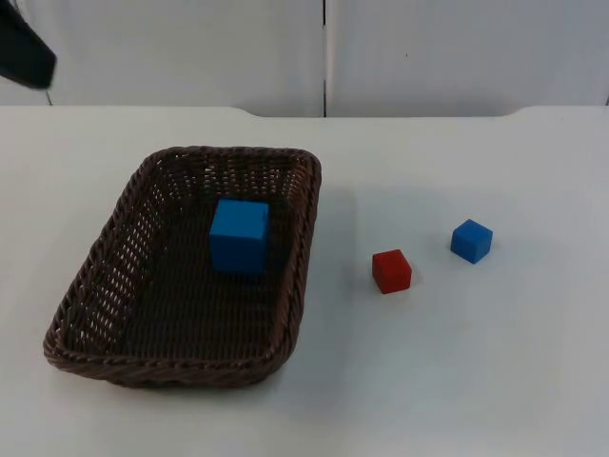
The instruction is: Pick up the basket with the left hand and place the largest block into the basket with the right hand.
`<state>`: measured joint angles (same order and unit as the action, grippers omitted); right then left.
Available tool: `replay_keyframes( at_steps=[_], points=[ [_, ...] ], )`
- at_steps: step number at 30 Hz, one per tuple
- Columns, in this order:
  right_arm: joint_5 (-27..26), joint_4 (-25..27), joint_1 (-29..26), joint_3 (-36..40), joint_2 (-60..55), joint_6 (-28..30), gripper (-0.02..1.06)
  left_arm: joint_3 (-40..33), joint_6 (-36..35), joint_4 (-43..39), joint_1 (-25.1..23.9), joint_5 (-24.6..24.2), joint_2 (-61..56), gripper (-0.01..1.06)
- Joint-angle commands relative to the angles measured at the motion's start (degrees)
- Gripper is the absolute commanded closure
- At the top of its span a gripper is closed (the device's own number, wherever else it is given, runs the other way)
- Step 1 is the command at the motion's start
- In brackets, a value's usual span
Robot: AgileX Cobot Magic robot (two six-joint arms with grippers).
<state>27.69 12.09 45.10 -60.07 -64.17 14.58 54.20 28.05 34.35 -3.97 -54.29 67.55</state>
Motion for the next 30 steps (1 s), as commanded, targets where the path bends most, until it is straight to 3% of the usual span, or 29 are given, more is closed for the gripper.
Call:
replay_keyframes(
  at_steps=[1,18,23,30],
  points=[
    [-0.56,-0.1,0.0,0.27,0.44,-0.03,0.27,-0.25,-1.41,-1.9,0.01,1.11,-3.57,0.18],
    [-2.63,0.0,0.0,5.19,0.44,-0.17,0.27,-0.39,-2.56,-5.81,0.01,4.12,-22.71,0.18],
    [-3.5,0.0,0.0,7.23,1.65,-0.17,0.27,-3.73,-2.45,-4.45,0.01,4.83,-27.32,0.18],
    [-3.22,0.0,0.0,11.39,7.41,-0.17,0.27,-9.83,-1.99,-3.82,0.01,9.68,-36.98,0.18]
  ],
)
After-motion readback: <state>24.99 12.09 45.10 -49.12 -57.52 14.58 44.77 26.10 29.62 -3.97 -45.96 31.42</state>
